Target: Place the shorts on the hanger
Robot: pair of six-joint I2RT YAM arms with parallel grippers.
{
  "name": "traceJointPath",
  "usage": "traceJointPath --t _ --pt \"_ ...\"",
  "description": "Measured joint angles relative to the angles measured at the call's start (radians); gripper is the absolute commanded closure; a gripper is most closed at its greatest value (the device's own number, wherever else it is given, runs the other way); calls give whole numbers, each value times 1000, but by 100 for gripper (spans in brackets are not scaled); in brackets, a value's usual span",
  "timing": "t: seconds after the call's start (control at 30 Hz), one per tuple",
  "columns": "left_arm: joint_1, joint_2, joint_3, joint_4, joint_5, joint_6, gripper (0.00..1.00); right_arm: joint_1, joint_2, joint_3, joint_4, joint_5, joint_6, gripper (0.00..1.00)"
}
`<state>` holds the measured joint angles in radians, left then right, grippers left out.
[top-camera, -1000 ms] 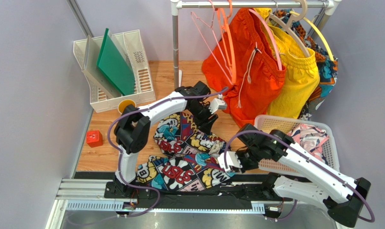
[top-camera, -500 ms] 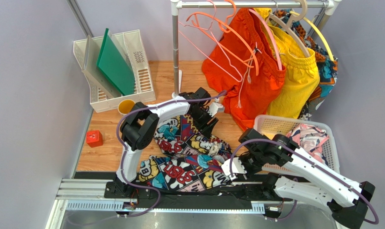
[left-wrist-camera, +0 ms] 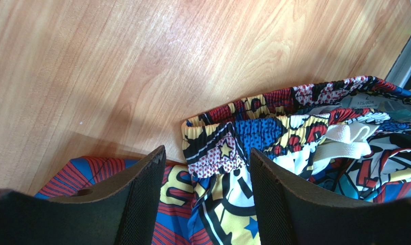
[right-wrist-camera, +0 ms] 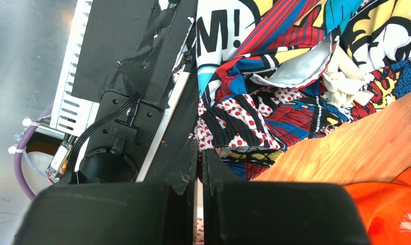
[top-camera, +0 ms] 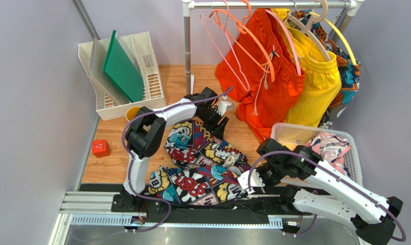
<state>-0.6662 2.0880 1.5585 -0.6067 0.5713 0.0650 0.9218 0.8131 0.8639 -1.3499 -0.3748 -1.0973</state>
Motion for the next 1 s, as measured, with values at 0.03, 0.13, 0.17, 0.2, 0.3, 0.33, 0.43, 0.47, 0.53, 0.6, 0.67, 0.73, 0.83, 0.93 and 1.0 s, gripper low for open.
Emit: traceJointPath --t 0.03,0.13,0.17,0.2,0.3,0.33,0.43,0.47,0.53,0.6,0.67,0.73,0.83,0.93,1.0 --pt "0 0 0 -2 0 0 35 1 0 0 0 0 0 100" --pt "-4 3 0 -3 14 0 36 1 -4 0 0 0 0 100" --pt "-6 4 0 -2 21 1 36 1 -6 0 0 1 0 100" --pt "-9 6 0 -2 32 1 39 1 -11 0 0 2 0 100" --pt "-20 15 -2 -3 56 -3 55 1 -23 0 0 7 0 100" --pt "-24 20 -3 -3 64 -7 70 1 -25 0 0 7 0 100" --pt "-26 32 -8 -8 94 -19 94 1 -32 1 0 13 1 100" --pt "-21 26 -22 -6 106 -19 100 1 -35 3 0 20 1 100" --pt "-9 0 -54 0 124 -34 100 1 -42 12 -2 33 3 100" --pt "20 -58 -107 -1 137 -45 100 1 -53 32 -2 53 8 100" --pt "77 -167 -137 -30 148 -53 100 1 -73 64 -3 84 14 100" --pt "126 -286 -132 -48 141 -37 100 1 -89 105 -5 114 19 100" --pt "161 -440 -119 -60 127 -7 76 1 -87 159 -6 131 27 100" --pt "132 -483 -98 -66 131 11 56 1 -76 180 -4 131 31 100" --pt "104 -441 -94 -63 130 14 51 1 -68 180 -6 131 31 100"
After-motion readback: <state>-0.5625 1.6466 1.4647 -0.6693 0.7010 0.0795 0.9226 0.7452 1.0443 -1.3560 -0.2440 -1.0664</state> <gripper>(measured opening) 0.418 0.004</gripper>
